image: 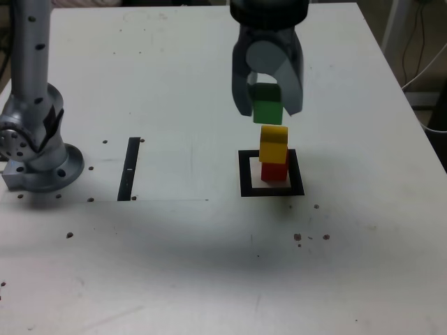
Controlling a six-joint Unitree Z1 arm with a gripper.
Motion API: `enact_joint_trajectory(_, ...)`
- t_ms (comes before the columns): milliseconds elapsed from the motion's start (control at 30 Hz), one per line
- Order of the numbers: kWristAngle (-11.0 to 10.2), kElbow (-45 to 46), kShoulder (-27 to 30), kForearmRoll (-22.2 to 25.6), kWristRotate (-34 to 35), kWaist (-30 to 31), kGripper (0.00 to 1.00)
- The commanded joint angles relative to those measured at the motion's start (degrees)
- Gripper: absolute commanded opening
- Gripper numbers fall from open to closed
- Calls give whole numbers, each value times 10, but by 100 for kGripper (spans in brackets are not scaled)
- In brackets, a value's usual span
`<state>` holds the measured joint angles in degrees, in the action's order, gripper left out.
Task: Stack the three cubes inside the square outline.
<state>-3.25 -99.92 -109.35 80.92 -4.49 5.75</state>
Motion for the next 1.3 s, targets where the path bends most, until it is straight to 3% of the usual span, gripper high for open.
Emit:
enact_joint_trajectory(0, -1, -2, -5, -3, 0, -2, 5)
enact_joint_trajectory(500, -8, 3, -27, -7, -6, -19, 6)
enact_joint_trajectory(867, 6, 15, -35, -25, 11, -21, 7)
enact_joint_trajectory(1267, 6, 17, -40, -28, 20, -21, 9)
